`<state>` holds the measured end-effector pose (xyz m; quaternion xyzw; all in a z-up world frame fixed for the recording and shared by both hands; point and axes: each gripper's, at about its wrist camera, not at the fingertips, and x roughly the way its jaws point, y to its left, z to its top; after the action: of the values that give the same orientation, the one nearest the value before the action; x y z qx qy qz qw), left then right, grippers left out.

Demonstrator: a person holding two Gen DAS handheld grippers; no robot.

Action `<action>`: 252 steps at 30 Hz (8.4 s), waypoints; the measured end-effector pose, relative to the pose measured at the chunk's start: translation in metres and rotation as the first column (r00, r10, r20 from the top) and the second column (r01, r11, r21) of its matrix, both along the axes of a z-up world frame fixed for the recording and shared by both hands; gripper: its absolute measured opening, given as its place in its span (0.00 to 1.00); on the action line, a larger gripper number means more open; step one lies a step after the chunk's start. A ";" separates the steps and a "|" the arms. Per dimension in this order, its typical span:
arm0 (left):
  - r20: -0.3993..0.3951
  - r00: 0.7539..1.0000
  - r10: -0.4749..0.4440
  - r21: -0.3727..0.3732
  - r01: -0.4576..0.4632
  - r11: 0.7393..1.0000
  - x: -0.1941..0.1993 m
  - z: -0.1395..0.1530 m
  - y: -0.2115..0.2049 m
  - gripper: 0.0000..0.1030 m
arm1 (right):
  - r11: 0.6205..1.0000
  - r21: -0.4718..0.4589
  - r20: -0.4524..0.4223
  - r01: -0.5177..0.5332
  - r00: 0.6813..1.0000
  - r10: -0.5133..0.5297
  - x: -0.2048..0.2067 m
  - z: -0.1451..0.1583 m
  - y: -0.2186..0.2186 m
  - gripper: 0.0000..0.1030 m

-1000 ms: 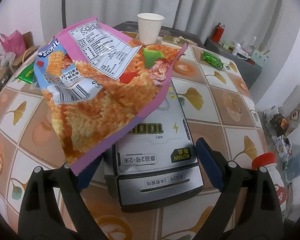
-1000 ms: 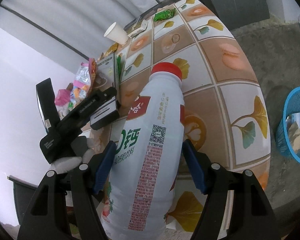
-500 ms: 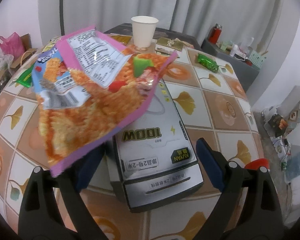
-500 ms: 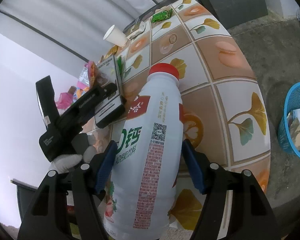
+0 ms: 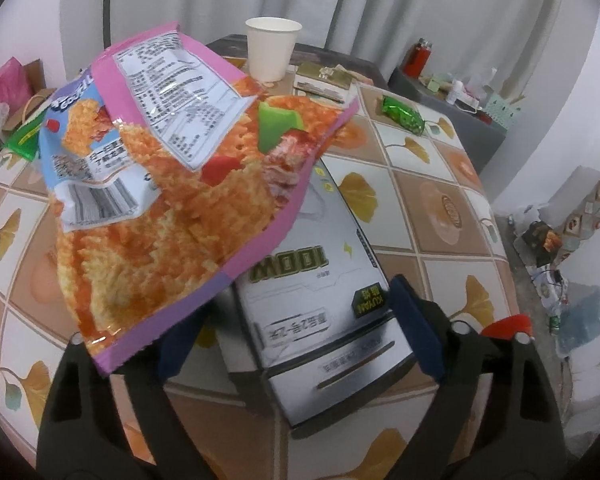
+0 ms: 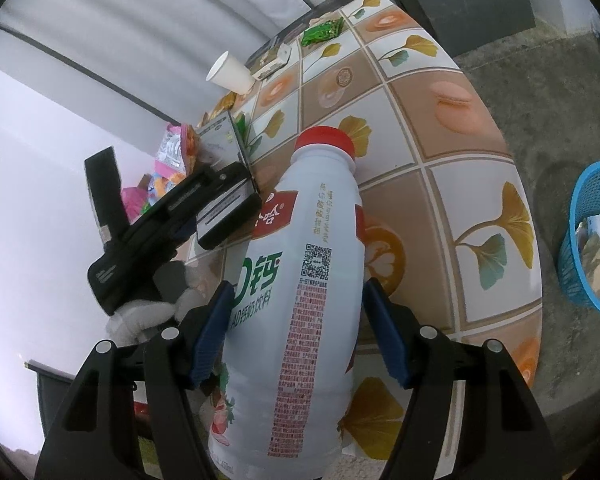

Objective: Collect trash
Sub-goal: 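Grasp the white charger box with the left tool while the right tool holds the bottle, then carry the charger box and bottle over the wastebasket with both tools, then open both tools to drop the box and bottle into the wastebasket, then move both tools back over the table toward the snack bags, then grasp the pink chip bag with the left tool while the right tool grasps the green snack bag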

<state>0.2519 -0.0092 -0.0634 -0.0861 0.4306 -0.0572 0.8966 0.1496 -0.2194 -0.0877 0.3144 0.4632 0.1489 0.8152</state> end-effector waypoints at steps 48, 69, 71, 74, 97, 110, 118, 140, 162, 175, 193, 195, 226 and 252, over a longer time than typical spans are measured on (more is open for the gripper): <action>-0.083 0.932 -0.353 -0.224 0.328 0.918 -0.110 0.031 0.065 0.79 | 0.999 -0.042 -0.004 0.005 1.000 -0.005 0.004 0.002 0.006 0.63; -0.146 0.958 -0.247 0.117 0.265 0.957 -0.064 -0.002 -0.003 0.82 | 0.992 -0.123 -0.061 -0.037 0.998 0.030 0.021 0.003 0.012 0.65; -0.152 0.959 -0.241 0.132 0.261 0.956 -0.065 -0.003 -0.006 0.82 | 0.991 -0.126 -0.062 -0.037 0.998 0.029 0.021 0.004 0.013 0.65; -0.154 0.959 -0.236 0.152 0.259 0.954 -0.067 -0.003 -0.008 0.82 | 0.992 -0.120 -0.061 -0.035 0.998 0.028 0.020 0.004 0.013 0.65; -0.062 0.965 -0.255 0.119 0.261 0.958 -0.096 0.034 -0.019 0.79 | 0.997 -0.057 0.009 0.042 0.999 -0.042 -0.006 0.017 -0.016 0.61; -0.037 0.893 -0.449 0.058 0.450 0.891 -0.105 0.062 -0.127 0.79 | 0.964 -0.026 0.065 0.266 0.962 -0.264 -0.062 0.029 -0.123 0.60; -0.159 0.761 -0.628 -0.050 0.629 0.775 -0.097 0.025 -0.262 0.80 | 0.887 -0.055 -0.037 0.458 0.887 -0.460 -0.099 -0.009 -0.224 0.61; -0.310 0.648 -0.696 -0.227 0.660 0.716 -0.052 -0.094 -0.420 0.82 | 0.747 -0.029 -0.286 0.664 0.711 -0.643 -0.100 -0.161 -0.343 0.65; 0.059 0.822 -0.566 -0.275 0.559 0.782 -0.102 0.063 -0.194 0.82 | 0.878 -0.142 0.121 0.457 0.888 -0.443 -0.097 0.016 -0.230 0.70; 0.132 0.991 0.027 -0.362 0.023 0.932 -0.153 0.068 0.119 0.82 | 0.998 -0.006 0.168 0.065 0.984 -0.063 -0.008 0.068 -0.073 0.74; -0.091 0.951 0.294 -0.527 -0.296 0.796 -0.112 -0.008 0.224 0.56 | 0.956 0.230 -0.007 -0.182 0.982 0.189 0.162 0.030 0.109 0.74; -0.083 0.949 0.303 -0.498 -0.303 0.812 -0.106 -0.007 0.221 0.51 | 0.954 0.240 -0.027 -0.180 0.981 0.191 0.179 0.022 0.120 0.74; -0.014 0.930 0.367 -0.428 -0.337 0.839 -0.102 -0.006 0.235 0.05 | 0.931 0.320 -0.073 -0.178 0.975 0.211 0.213 -0.007 0.147 0.07; 0.179 0.966 0.186 -0.451 -0.088 0.888 -0.141 0.093 0.185 0.00 | 0.882 0.471 0.136 -0.022 0.989 -0.048 0.059 0.043 -0.010 0.05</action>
<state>0.1106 0.1754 0.0297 -0.3096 0.2987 -0.0979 0.8974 0.2088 -0.2293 -0.0449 0.4944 0.3510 0.2736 0.7467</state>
